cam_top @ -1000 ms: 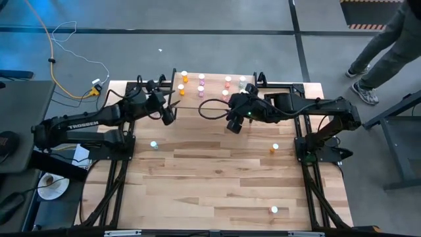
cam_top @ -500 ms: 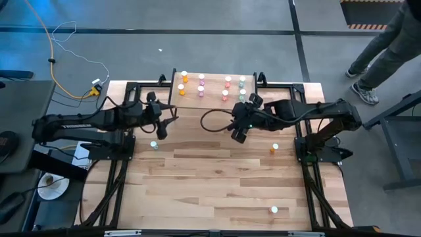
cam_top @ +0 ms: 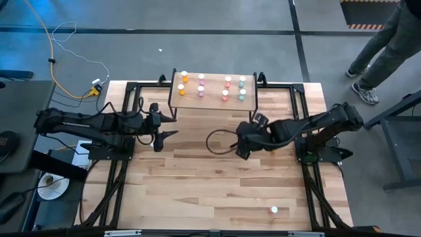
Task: Pick and place medicine bottles onto shelf by color
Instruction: Put the pink pill bottle on the shelf aligned with the other pink pill bottles
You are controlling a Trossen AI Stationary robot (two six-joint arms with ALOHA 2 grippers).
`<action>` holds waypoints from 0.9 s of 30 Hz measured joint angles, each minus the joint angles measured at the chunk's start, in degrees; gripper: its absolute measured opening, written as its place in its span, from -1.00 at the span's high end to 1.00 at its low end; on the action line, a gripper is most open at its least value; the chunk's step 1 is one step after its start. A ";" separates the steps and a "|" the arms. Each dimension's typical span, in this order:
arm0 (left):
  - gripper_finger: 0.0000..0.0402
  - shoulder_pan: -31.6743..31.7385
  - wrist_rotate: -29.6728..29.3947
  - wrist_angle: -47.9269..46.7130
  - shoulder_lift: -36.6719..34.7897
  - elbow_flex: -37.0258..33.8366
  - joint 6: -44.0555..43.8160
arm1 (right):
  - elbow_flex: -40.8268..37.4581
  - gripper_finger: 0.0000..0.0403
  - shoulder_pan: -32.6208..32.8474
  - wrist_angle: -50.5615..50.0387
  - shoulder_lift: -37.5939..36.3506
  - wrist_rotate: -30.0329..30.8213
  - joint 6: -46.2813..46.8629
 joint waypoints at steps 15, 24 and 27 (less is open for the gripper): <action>-0.06 -8.23 -3.76 -3.89 0.44 0.00 -6.69 | -9.03 0.10 16.24 -0.67 -0.07 3.12 32.43; -0.06 -10.04 -4.26 -4.86 0.87 0.00 -7.48 | -12.24 0.10 28.68 0.17 -0.07 7.39 51.14; -0.06 -10.39 -4.26 -4.84 0.87 0.00 -7.65 | -12.24 0.10 32.48 0.26 -0.07 9.05 54.25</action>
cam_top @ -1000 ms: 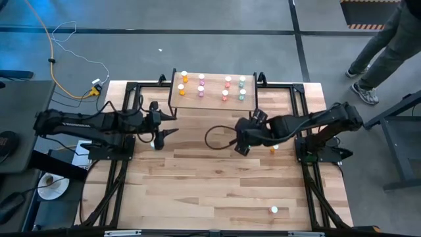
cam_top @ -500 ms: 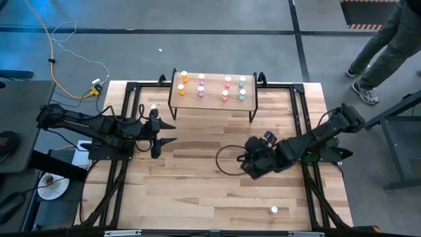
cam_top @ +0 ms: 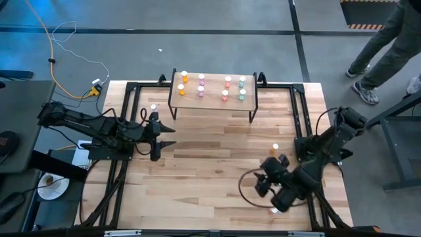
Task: Pick and place medicine bottles onto shelf by color
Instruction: Put the pink pill bottle on the shelf aligned with the other pink pill bottles
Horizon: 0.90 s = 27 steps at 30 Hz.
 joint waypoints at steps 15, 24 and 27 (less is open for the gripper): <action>-0.06 -0.53 2.37 0.79 2.72 0.02 -6.86 | 0.00 0.10 15.26 -0.46 5.24 7.23 16.67; -0.06 -3.59 2.15 5.25 4.39 0.02 -6.88 | 0.00 0.10 22.03 -0.02 9.25 6.33 19.07; -0.06 -4.45 2.10 6.32 4.39 0.02 -6.89 | 0.00 0.10 24.20 1.14 10.15 6.75 19.07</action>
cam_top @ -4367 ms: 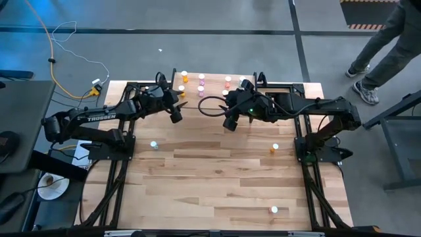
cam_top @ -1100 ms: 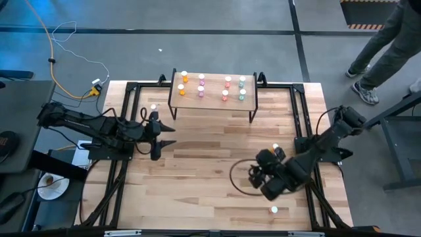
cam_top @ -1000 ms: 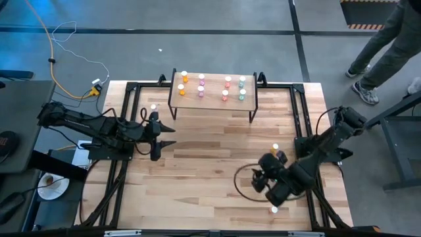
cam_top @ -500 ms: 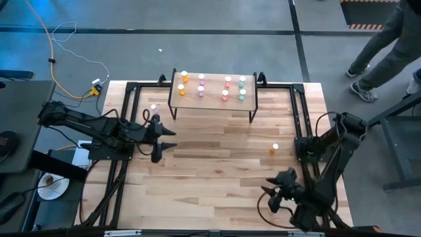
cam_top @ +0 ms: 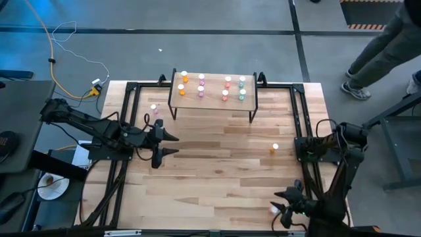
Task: Pick and place medicine bottles onto shelf by color
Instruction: Put the pink pill bottle on the shelf aligned with the other pink pill bottles
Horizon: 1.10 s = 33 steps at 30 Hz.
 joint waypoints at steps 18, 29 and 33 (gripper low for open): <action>-0.06 -0.41 -2.54 1.13 0.00 0.00 -2.14 | 0.00 0.10 6.03 4.89 4.89 -5.64 -0.58; -0.06 -0.41 -2.78 1.11 0.00 0.00 -3.21 | 0.00 0.10 6.06 7.75 7.70 -5.73 -0.57; -0.06 -0.41 -2.78 1.11 0.00 0.00 -3.21 | 0.00 0.10 5.74 8.48 8.65 -5.62 -0.57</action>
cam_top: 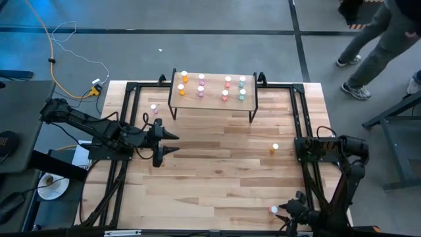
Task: Pick and place medicine bottles onto shelf by color
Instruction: Put the pink pill bottle on the shelf aligned with the other pink pill bottles
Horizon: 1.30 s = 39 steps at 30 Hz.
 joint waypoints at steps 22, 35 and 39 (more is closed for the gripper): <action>-0.06 0.00 0.00 -0.02 0.00 0.00 0.22 | 0.00 0.15 -3.33 3.36 4.41 0.84 0.00; -0.06 0.00 0.02 -0.04 0.00 0.00 0.26 | 0.00 0.50 -3.53 4.51 4.41 1.74 0.45; -0.06 0.00 0.01 -0.04 0.00 0.00 0.26 | 0.00 0.47 -4.70 4.55 4.41 1.79 0.44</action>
